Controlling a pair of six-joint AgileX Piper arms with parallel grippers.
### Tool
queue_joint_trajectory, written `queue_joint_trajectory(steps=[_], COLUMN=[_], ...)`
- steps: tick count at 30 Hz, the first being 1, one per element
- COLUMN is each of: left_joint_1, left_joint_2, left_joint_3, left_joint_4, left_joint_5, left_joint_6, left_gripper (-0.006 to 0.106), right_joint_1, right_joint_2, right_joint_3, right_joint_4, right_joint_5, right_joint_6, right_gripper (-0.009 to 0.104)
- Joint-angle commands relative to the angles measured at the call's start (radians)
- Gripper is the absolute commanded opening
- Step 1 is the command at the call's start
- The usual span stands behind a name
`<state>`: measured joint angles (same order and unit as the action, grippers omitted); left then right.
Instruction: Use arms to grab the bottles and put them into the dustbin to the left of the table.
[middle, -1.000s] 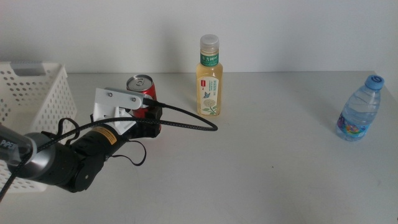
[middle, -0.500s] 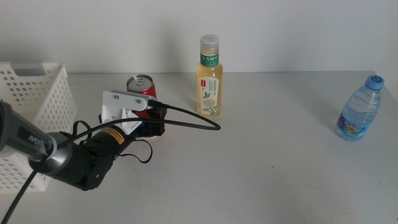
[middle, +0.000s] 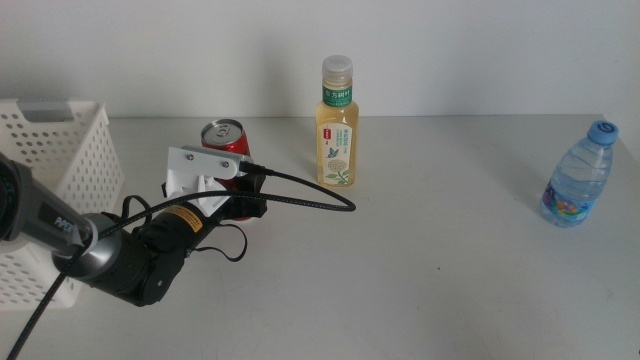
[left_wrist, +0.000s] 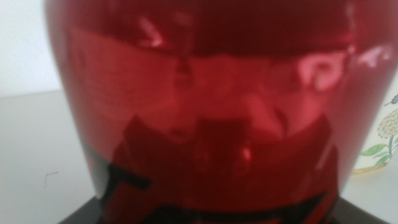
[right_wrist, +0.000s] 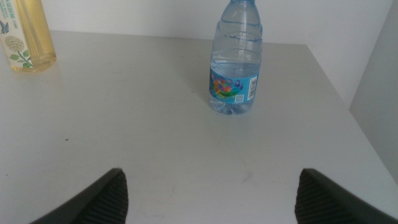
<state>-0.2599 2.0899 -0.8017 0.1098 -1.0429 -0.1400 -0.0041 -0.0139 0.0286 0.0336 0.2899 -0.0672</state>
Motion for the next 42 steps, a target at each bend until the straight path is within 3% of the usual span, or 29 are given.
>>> queue_joint_trajectory(steps=[1,8,16,33,37,42], left_joint_1=[0.001,0.001,0.001,0.001,0.001,0.02], left_joint_2=[-0.061,-0.192,-0.44,-0.768,-0.791,-0.813], left_joint_3=[-0.02,0.029,0.031,-0.153,-0.197,-0.28], left_joint_4=[0.008,0.024,0.117,0.117,0.1,-0.009], left_joint_5=[-0.087,0.068,0.437,1.237,1.29,1.543], left_joint_6=[-0.03,-0.039,-0.046,-0.149,-0.149,-0.109], left_gripper=[-0.001,-0.002,-0.002,-0.002,-0.002,-0.002], right_joint_1=[-0.007,-0.007,-0.007,-0.007,-0.007,-0.007], right_joint_2=[-0.022,-0.022,-0.022,-0.022,-0.022,-0.022], right_joint_3=[-0.01,-0.01,-0.01,-0.01,-0.01,-0.01], right_joint_4=[-0.008,-0.008,-0.008,-0.008,-0.008,-0.008], right_joint_5=[-0.07,-0.07,-0.07,-0.07,-0.07,-0.07], right_joint_6=[-0.007,-0.007,-0.007,-0.007,-0.007,-0.007], right_gripper=[0.078,0.078,0.078,0.078,0.078,0.078])
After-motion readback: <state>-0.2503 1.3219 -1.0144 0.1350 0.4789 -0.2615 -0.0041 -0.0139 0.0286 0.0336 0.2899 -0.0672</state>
